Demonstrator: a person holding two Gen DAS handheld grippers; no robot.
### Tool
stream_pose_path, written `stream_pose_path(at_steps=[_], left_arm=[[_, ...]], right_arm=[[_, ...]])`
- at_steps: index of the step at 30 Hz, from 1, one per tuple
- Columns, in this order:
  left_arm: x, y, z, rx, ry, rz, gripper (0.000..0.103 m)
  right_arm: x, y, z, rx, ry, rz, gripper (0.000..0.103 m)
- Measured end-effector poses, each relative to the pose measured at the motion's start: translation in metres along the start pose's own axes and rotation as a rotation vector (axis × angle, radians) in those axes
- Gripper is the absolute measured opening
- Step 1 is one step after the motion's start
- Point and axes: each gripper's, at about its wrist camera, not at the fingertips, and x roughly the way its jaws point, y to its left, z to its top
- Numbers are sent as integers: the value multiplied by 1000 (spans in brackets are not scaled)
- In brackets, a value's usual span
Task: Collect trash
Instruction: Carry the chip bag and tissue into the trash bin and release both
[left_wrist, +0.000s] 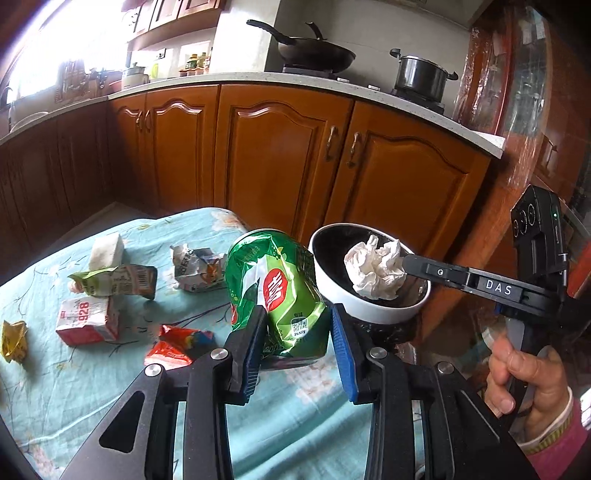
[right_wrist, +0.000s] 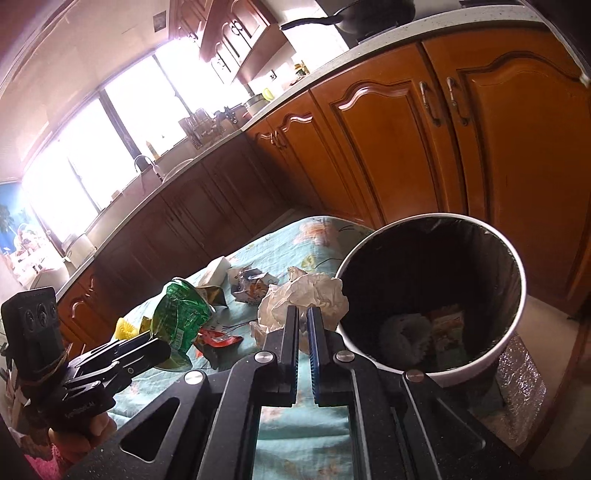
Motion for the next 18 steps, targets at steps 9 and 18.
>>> stream_pose_path(at_steps=[9,18], left_arm=[[36,-29,22,60,25,-37,33],[81,-50,44,97,67,-74,33]], right_arm=[[-25,-41,6,53,-46,-55,5],[-32,-68,10,74,-57,-96,5]])
